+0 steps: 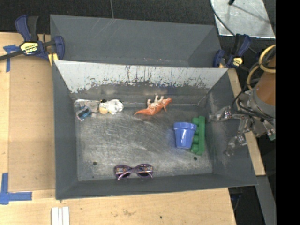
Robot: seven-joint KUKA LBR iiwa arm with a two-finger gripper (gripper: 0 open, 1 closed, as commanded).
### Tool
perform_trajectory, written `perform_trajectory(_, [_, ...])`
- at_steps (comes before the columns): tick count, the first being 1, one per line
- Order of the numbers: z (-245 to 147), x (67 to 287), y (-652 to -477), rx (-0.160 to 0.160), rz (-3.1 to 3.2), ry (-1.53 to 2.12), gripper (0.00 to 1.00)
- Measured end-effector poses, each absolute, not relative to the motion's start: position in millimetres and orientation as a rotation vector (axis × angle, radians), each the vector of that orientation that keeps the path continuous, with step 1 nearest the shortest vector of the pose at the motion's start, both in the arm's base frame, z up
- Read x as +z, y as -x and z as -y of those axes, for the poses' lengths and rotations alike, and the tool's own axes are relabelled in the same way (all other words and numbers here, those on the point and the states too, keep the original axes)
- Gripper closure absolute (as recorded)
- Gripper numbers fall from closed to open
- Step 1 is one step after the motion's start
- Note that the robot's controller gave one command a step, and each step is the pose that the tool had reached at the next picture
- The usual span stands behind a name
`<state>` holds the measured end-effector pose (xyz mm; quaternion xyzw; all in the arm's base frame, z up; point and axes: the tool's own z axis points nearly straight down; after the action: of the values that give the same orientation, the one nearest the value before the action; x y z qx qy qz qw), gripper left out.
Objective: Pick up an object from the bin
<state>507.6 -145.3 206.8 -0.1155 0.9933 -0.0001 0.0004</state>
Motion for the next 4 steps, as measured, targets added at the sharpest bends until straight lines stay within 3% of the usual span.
perform_trajectory(1, [139, 247, -507.5, 0.001, -3.093, 0.543, 0.00])
perform_trajectory(2, [137, 214, -513.3, -0.006, -3.125, 0.146, 0.00])
perform_trajectory(3, [133, 145, -519.8, -0.004, -3.112, 0.374, 0.00])
perform_trajectory(4, [143, 108, -540.5, -0.002, -3.111, 0.400, 0.00])
